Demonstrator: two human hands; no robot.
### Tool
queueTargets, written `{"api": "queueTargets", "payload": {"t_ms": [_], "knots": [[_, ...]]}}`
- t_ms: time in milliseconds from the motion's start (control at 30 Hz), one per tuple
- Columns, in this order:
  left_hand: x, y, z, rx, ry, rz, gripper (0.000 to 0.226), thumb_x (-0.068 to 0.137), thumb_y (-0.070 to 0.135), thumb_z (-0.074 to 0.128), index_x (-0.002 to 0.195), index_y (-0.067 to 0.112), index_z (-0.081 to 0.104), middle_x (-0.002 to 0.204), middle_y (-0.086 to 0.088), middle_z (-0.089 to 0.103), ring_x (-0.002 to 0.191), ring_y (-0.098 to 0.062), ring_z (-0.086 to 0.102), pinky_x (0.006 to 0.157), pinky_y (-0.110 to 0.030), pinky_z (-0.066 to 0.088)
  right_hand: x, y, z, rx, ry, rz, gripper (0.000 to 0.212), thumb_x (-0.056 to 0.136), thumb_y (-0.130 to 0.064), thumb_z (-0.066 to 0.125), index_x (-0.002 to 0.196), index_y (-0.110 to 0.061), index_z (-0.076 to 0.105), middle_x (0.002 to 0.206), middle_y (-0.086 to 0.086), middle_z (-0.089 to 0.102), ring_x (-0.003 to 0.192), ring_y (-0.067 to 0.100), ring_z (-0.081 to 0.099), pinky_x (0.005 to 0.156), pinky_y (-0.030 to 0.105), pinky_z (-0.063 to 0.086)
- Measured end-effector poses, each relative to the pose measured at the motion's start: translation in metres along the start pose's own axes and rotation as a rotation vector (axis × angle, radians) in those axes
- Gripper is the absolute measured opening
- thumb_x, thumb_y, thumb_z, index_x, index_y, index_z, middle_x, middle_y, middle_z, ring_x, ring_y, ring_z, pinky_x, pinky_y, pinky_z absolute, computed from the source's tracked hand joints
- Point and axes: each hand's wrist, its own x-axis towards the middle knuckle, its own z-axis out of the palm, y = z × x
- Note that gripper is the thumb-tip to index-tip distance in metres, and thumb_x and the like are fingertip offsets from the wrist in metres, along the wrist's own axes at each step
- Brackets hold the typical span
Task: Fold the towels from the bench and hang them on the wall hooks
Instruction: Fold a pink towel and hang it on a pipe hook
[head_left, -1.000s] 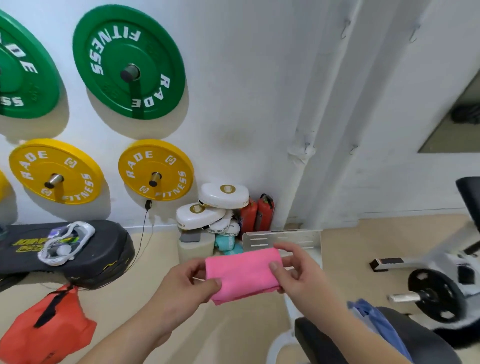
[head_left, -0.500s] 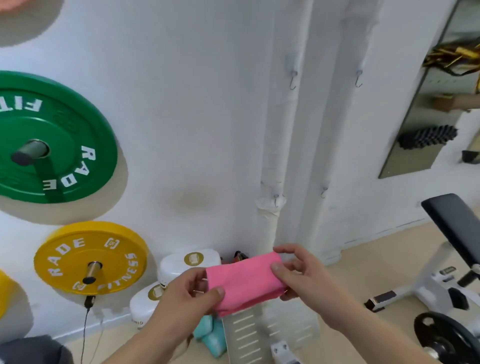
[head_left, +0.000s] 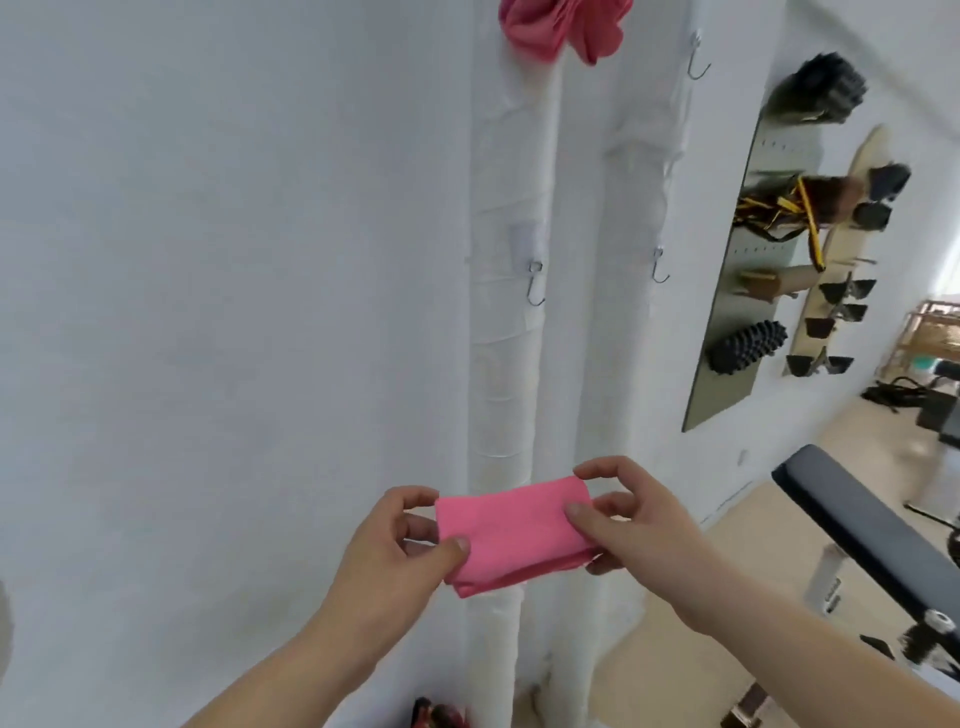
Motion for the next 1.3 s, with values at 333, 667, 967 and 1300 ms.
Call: {"api": "queueTargets", "payload": {"t_ms": [333, 667, 967, 1300], "knots": [[0.143, 0.134, 0.019, 0.027, -0.004, 0.350, 0.034, 0.087, 0.023, 0.077, 0.113, 0.040, 0.063, 0.099, -0.002, 0.072, 0.086, -0.025, 0.073, 0.069, -0.027, 0.056, 0.149, -0.102, -0.070, 0.011, 0.182, -0.260, 0.019, 0.093, -0.029, 0.072, 0.111, -0.033, 0.065, 0.095, 0.013, 0.074, 0.074, 0.025, 0.071, 0.074, 0.050, 0.065], [0.221, 0.180, 0.058, -0.048, 0.191, 0.363, 0.035, 0.086, 0.022, 0.077, 0.118, 0.029, 0.067, 0.110, -0.005, 0.068, 0.087, -0.027, 0.076, 0.080, -0.035, 0.064, 0.250, -0.120, -0.095, -0.066, 0.232, -0.457, 0.009, 0.093, -0.026, 0.069, 0.102, -0.027, 0.068, 0.108, -0.003, 0.066, 0.058, 0.023, 0.064, 0.058, 0.034, 0.061], [0.250, 0.146, 0.069, 0.241, 0.345, 0.416, 0.029, 0.087, 0.029, 0.075, 0.114, 0.036, 0.067, 0.126, 0.007, 0.056, 0.096, -0.015, 0.069, 0.083, -0.028, 0.059, 0.296, -0.098, -0.084, -0.187, 0.030, -0.381, 0.022, 0.095, -0.036, 0.066, 0.088, -0.019, 0.077, 0.081, 0.001, 0.070, 0.062, 0.019, 0.063, 0.064, 0.033, 0.059], [0.259, 0.127, 0.080, 0.849, 0.330, 1.043, 0.034, 0.096, 0.019, 0.049, 0.120, 0.019, 0.074, 0.131, 0.004, 0.069, 0.115, -0.018, 0.064, 0.098, -0.028, 0.052, 0.310, -0.100, -0.085, -0.499, 0.137, -0.874, 0.001, 0.085, -0.026, 0.072, 0.086, -0.025, 0.073, 0.088, -0.008, 0.068, 0.084, 0.013, 0.065, 0.081, 0.036, 0.056]]}}
